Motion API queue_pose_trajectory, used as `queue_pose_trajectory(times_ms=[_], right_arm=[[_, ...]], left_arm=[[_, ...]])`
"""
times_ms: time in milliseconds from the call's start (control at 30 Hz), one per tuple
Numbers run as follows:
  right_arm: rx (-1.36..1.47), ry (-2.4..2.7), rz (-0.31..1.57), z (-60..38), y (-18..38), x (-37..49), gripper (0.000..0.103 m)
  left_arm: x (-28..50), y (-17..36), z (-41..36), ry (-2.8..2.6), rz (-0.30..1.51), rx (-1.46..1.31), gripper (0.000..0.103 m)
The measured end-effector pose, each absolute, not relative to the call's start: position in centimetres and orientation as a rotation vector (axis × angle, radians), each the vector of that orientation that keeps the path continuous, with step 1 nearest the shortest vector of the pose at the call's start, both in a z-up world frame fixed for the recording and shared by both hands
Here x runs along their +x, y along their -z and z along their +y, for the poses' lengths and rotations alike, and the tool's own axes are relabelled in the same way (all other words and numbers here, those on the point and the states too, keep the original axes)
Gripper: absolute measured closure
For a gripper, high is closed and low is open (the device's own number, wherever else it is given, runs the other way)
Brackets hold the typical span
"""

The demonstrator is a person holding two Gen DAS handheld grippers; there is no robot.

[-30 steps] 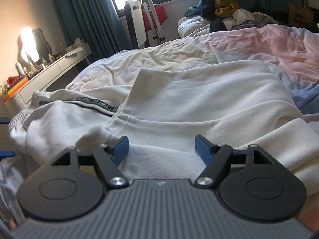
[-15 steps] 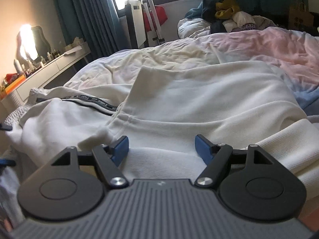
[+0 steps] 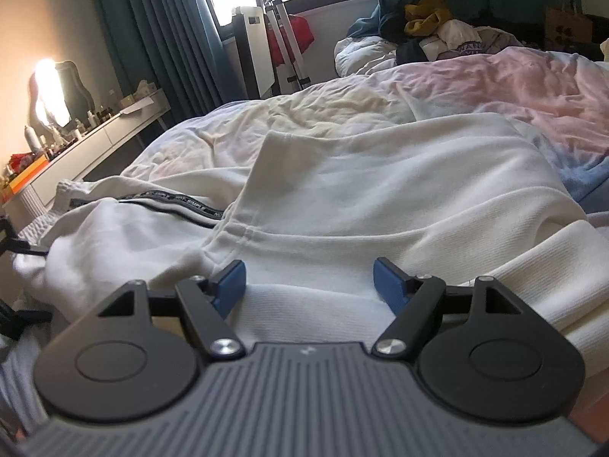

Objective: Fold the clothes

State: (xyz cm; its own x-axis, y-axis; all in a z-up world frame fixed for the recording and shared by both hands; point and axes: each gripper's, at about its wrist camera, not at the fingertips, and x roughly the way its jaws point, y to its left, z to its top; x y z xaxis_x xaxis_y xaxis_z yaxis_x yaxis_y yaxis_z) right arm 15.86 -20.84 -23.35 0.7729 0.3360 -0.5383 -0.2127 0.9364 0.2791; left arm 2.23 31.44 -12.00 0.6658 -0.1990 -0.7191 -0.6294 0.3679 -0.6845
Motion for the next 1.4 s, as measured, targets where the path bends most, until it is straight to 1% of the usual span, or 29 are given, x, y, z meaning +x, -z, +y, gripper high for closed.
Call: queue_pose_trajectory(times_ms=[67,133,167,300,400,467,567,633,800,967,1067,1133,1233,1400], right_arm=[[0.167,-0.286,0.613,-20.6,23.1,15.7,0.028],[0.134,-0.271,0.568,-20.4,22.7,15.2,0.028],[0.116,-0.274,0.553,-20.2,22.5,15.0,0.028],[0.093,-0.301,0.618,-19.2,23.6,15.7,0.027],[0.099,-0.307,0.614,-19.3,23.9,15.9,0.027],[0.1,-0.31,0.614,-19.3,23.9,15.9,0.027],[0.081,-0.308,0.612,-18.9,24.0,15.9,0.027],[0.085,-0.309,0.615,-19.0,23.9,15.9,0.027],[0.176,-0.315,0.628,-20.3,23.2,15.8,0.029],[0.328,-0.249,0.589,-24.1,21.3,15.2,0.028],[0.419,-0.21,0.545,-27.2,19.9,14.8,0.028],[0.479,-0.183,0.515,-29.3,18.9,14.5,0.028],[0.579,-0.142,0.474,-33.1,17.8,14.1,0.028],[0.734,-0.073,0.391,-40.9,16.6,13.5,0.026]], left_arm=[[2.6,11.8,31.6,-0.37,0.798,-1.183,0.016],[2.5,11.2,31.9,-0.393,0.735,-1.161,0.017],[2.5,11.0,32.0,-0.403,0.704,-1.15,0.023],[2.2,10.8,33.1,-0.411,0.613,-1.17,0.035],[2.8,10.8,33.4,-0.415,0.595,-1.171,0.051],[3.1,10.2,33.5,-0.4,0.568,-1.138,0.072],[3.8,8.2,32.4,-0.376,0.545,-1.024,0.084],[4.2,6.2,31.2,-0.337,0.5,-0.944,0.086],[4.5,-1.0,23.6,-0.258,0.377,-0.569,0.087],[5.1,-8.4,12.1,-0.144,0.268,-0.294,0.087],[6.2,-11.2,4.0,-0.072,0.221,-0.143,0.087],[6.9,-12.0,-0.6,-0.032,0.203,-0.09,0.087],[8.1,-11.7,-8.4,0.051,0.198,-0.036,0.087],[10.5,-7.1,-19.5,0.201,0.25,0.063,0.087]])
